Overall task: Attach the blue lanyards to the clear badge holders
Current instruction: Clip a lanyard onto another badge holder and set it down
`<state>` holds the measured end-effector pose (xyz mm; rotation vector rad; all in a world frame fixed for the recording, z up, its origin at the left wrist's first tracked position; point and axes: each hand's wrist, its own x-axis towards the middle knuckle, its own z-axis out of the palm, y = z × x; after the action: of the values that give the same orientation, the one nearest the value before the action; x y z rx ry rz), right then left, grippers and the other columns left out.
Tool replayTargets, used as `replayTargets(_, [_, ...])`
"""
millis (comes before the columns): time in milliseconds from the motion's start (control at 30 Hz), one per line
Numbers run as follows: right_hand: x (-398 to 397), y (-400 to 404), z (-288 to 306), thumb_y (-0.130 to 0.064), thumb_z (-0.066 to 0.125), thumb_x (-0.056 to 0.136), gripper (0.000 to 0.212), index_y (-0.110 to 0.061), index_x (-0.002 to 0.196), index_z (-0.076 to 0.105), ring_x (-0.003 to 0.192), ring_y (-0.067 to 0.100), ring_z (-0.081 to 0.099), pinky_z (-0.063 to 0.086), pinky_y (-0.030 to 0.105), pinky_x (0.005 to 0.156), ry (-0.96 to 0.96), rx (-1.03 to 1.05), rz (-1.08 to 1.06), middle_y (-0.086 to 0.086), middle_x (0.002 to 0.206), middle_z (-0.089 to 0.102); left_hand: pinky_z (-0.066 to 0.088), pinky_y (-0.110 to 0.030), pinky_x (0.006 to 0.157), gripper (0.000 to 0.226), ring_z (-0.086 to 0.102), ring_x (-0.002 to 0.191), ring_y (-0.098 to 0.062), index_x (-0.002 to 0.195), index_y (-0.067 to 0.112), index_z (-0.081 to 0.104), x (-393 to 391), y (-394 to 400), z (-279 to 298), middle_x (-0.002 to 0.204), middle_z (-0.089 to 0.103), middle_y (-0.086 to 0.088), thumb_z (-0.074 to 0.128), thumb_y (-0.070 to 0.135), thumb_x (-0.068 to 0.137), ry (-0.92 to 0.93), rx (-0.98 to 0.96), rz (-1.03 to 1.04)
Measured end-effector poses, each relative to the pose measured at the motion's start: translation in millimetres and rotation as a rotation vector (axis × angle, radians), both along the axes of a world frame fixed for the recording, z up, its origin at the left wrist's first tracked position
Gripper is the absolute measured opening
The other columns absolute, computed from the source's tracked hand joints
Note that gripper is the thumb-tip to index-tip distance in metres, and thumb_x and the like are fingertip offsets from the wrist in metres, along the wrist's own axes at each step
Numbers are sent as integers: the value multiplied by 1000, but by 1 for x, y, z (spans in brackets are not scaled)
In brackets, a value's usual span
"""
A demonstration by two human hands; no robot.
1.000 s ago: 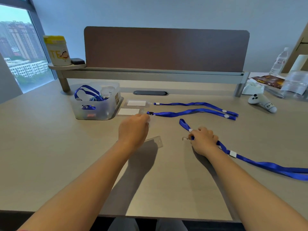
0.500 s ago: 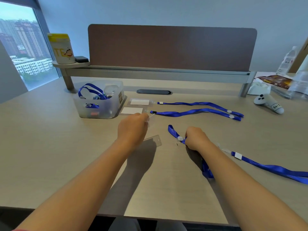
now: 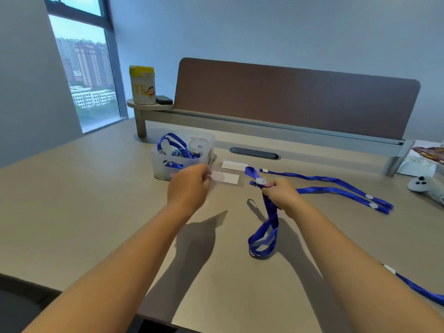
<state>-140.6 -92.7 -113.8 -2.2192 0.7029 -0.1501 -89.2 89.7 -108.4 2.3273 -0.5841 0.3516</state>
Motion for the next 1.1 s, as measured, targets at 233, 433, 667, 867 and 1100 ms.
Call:
replayTargets(233, [81,27,18,-11,44,92,7,-12,86,47,64,20,43,32,25,51,-363,186,-129,10,88,49,44,-28,72,22,49,82,-16,108,11,62,52,33,8,113,66,-10,49,20,93,94,-104,127])
replayTargets(433, [152,56,53,-9,41,95,6,-13,91,40,86,21,49,49,33,72,-627,166,-145,6,96,50,41,-26,71,21,49,83,-18,107,10,62,103,52,17,114,66,-12,51,20,92,126,-211,186])
replayTargets(667, [211,79,50,-7,39,95,9,-14,91,38,94,21,52,50,32,84,-727,140,-99,11,108,55,41,-25,70,23,49,85,-14,110,11,61,139,56,12,116,65,-9,51,22,92,131,-278,203])
replayTargets(867, [233,79,16,-5,50,90,21,-3,111,56,95,29,56,48,35,81,-121,-557,289,17,115,59,40,-24,69,25,49,85,-12,110,11,61,150,64,2,117,65,-9,51,24,92,127,-262,218])
replayTargets(1100, [221,78,20,-6,61,84,45,-8,127,51,115,34,53,47,40,95,53,-721,476,17,132,54,42,-22,69,25,48,84,-11,112,12,60,143,65,2,118,65,-9,50,24,92,106,-197,213])
